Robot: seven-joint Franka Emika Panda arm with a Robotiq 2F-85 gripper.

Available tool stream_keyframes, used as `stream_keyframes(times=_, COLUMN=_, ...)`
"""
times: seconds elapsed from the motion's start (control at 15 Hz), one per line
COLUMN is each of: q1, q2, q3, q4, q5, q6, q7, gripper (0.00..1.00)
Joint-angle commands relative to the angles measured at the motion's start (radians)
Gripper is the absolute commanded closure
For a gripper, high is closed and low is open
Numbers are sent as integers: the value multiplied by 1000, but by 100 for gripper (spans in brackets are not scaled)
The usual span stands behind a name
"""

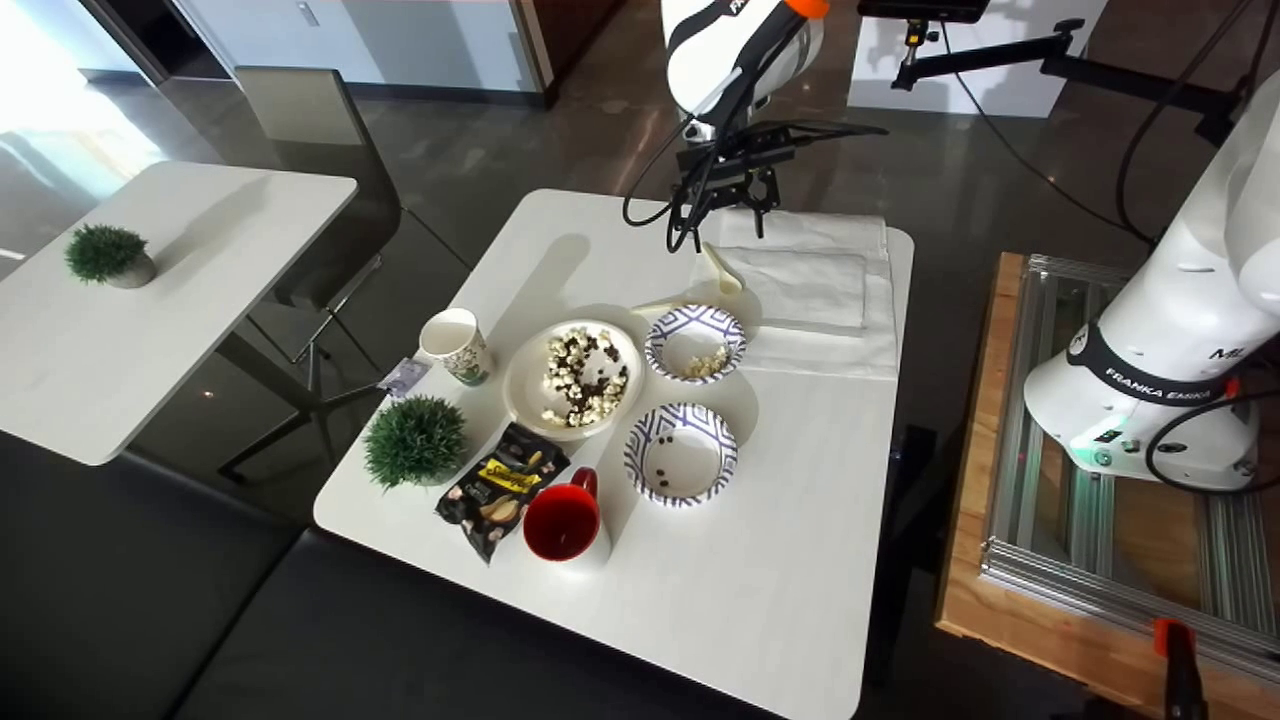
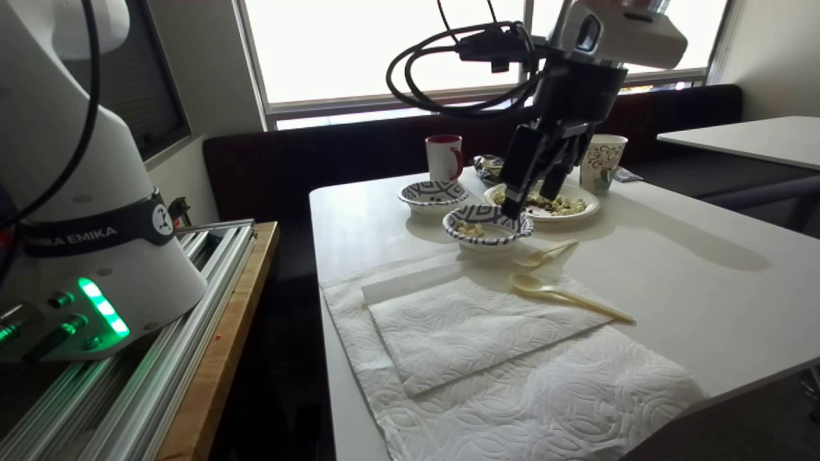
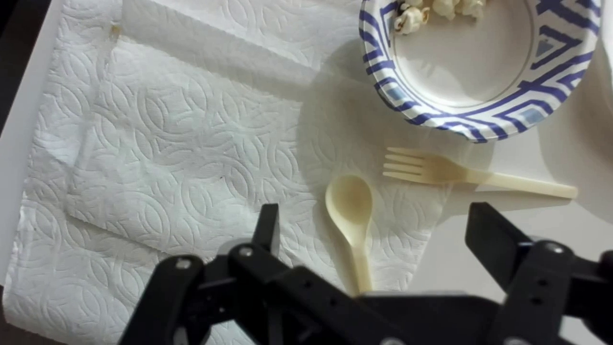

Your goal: Use the white spoon to place some contents from the whole bowl on the left into the bowl on the right twice.

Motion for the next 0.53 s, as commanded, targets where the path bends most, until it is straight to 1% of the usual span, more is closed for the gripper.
stream_keyframes(times=0.0, q1=-24, q2=84, q3=-10, q4=57, q5=87, q6=33, q7=-128, gripper=0)
stream_keyframes(times=0.27, q1=-76, q2=197, q3=-13, q4=146, q5=206, q6=1, q7=-271, gripper=0)
stream_keyframes(times=0.47, q1=-112, q2=282, q3=-9, q4=213, q5=274, q6=-8, q7=-332, gripper=1)
